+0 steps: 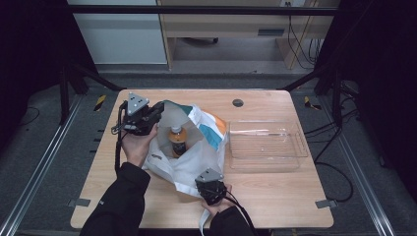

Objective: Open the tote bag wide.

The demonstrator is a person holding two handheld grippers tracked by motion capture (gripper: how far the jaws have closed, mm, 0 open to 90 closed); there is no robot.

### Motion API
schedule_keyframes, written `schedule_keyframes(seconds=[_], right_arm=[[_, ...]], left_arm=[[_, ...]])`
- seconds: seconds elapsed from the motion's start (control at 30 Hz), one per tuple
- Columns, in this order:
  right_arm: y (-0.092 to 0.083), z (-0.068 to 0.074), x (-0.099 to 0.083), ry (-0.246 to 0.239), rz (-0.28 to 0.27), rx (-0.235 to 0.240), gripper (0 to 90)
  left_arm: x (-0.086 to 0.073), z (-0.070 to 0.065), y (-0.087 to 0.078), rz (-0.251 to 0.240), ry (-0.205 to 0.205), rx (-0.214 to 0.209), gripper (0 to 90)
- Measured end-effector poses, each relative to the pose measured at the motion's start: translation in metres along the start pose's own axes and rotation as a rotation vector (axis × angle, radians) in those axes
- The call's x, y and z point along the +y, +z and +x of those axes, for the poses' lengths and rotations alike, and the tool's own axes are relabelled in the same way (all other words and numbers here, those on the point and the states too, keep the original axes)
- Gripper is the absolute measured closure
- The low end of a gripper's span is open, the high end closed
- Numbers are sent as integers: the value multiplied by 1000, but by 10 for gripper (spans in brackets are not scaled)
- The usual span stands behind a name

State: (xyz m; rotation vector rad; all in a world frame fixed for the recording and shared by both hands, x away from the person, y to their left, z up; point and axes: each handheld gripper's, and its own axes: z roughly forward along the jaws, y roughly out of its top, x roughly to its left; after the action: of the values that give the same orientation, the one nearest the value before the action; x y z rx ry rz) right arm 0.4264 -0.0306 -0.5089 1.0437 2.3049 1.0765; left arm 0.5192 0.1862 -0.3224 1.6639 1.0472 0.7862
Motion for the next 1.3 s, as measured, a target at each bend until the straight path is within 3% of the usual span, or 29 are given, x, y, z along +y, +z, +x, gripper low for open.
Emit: schedule_keyframes(seconds=[0.57, 0.97, 1.07, 1.3], right_arm=[[0, 0, 0, 0, -2, -1, 900], [0, 0, 0, -2, -3, -1, 900], [0, 0, 0, -1, -3, -1, 900], [0, 0, 0, 1, -2, -1, 900]], left_arm=[[-21, 9, 39, 94, -1, 37, 876], [-39, 21, 56, 160, -6, 60, 875], [-43, 24, 58, 163, -16, 50, 875], [-42, 26, 52, 151, 9, 14, 866]])
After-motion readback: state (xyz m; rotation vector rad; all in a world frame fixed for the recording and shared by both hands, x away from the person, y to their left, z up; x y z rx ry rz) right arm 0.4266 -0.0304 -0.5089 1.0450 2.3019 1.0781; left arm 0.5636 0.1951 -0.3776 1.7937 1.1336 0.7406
